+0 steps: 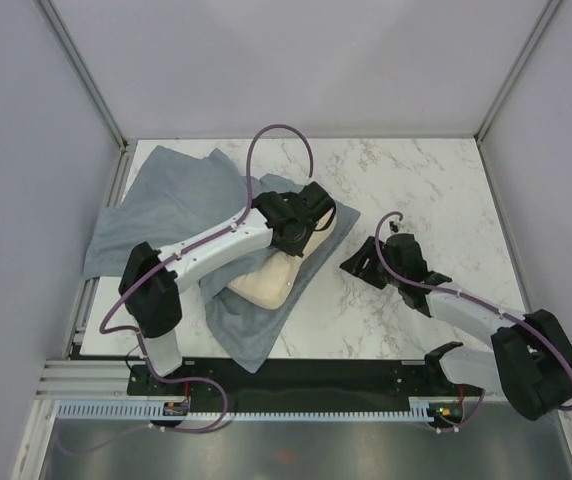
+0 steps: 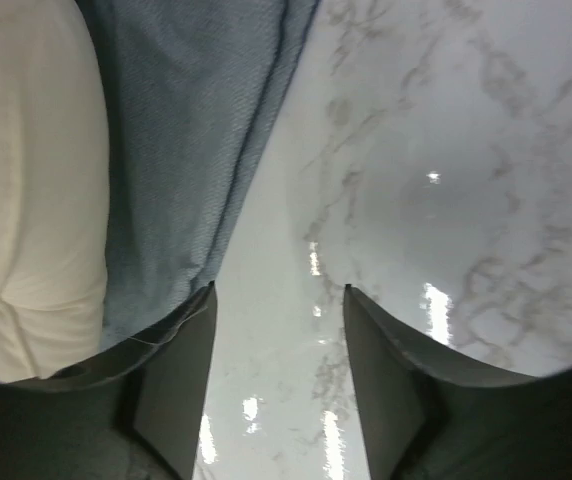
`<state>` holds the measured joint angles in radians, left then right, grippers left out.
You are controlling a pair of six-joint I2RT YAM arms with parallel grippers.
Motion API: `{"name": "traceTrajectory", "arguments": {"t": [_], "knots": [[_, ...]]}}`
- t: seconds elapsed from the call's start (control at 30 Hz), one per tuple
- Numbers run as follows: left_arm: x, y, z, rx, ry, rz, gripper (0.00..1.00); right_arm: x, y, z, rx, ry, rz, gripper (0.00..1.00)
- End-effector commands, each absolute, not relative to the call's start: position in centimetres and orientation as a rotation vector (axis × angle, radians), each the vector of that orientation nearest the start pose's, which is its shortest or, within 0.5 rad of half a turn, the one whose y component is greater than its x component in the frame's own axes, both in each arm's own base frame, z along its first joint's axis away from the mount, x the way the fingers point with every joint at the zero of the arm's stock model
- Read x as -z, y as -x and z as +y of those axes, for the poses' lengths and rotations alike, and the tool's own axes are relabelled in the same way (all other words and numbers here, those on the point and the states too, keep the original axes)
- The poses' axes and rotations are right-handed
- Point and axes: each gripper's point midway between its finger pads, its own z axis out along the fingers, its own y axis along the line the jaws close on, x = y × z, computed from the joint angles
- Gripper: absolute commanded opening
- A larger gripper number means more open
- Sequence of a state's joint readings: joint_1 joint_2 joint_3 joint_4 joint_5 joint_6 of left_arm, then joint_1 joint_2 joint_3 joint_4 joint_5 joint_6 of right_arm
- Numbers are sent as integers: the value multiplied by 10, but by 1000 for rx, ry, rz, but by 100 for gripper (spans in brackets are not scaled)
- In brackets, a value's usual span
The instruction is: Put the pillow into the pillowcase
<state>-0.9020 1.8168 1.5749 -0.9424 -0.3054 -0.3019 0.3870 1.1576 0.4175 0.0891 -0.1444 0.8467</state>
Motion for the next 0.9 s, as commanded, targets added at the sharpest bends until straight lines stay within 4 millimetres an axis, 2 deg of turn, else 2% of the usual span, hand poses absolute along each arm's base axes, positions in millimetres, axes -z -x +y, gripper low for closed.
{"name": "traceTrajectory", "arguments": {"t": [0.0, 0.03, 0.07, 0.13, 0.23, 0.33, 0.37, 0.43, 0.47, 0.53, 0.57, 0.6, 0.63, 0.67, 0.7, 0.77, 0.8, 0.83, 0.87], "knots": [[-199, -283, -266, -32, -636, 2435, 2, -87, -282, 206, -952, -433, 2197, 64], [-209, -283, -263, -30, -621, 2421, 2, -89, -285, 211, -965, -470, 2185, 65], [-212, -283, -261, -40, -616, 2416, 2, -82, -285, 216, -966, -481, 2197, 66], [-217, -285, -257, -50, -602, 2411, 2, -86, -287, 234, -1012, -492, 2177, 70], [-220, -286, -249, -80, -583, 2413, 2, -67, -291, 246, -984, -567, 2209, 71], [-222, -287, -248, -78, -571, 2409, 2, -60, -293, 257, -969, -605, 2203, 71], [-223, -288, -248, -77, -568, 2407, 2, -51, -294, 259, -947, -633, 2219, 71], [-227, -290, -247, -75, -563, 2401, 2, -49, -296, 269, -935, -649, 2205, 71], [-227, -290, -247, -74, -562, 2399, 2, -41, -295, 273, -923, -654, 2221, 70], [-230, -291, -245, -75, -557, 2395, 2, -42, -299, 286, -941, -679, 2204, 70], [-231, -292, -245, -71, -555, 2393, 2, -33, -299, 290, -927, -679, 2223, 70], [-233, -292, -244, -70, -551, 2390, 2, -34, -303, 297, -943, -693, 2213, 70], [-234, -293, -243, -68, -549, 2389, 2, -24, -303, 298, -921, -705, 2227, 69], [-234, -293, -242, -69, -549, 2389, 2, -22, -304, 301, -926, -715, 2226, 66], [-236, -294, -241, -68, -544, 2387, 2, -26, -307, 305, -968, -719, 2192, 49], [-238, -294, -238, -65, -536, 2385, 2, -25, -313, 302, -958, -732, 2159, 30], [-238, -295, -235, -69, -530, 2388, 2, -31, -319, 301, -957, -700, 2132, 17], [-239, -295, -233, -69, -527, 2387, 2, -37, -323, 302, -960, -679, 2118, 11], [-240, -297, -231, -69, -519, 2386, 2, -42, -329, 299, -956, -667, 2107, 0]]}}
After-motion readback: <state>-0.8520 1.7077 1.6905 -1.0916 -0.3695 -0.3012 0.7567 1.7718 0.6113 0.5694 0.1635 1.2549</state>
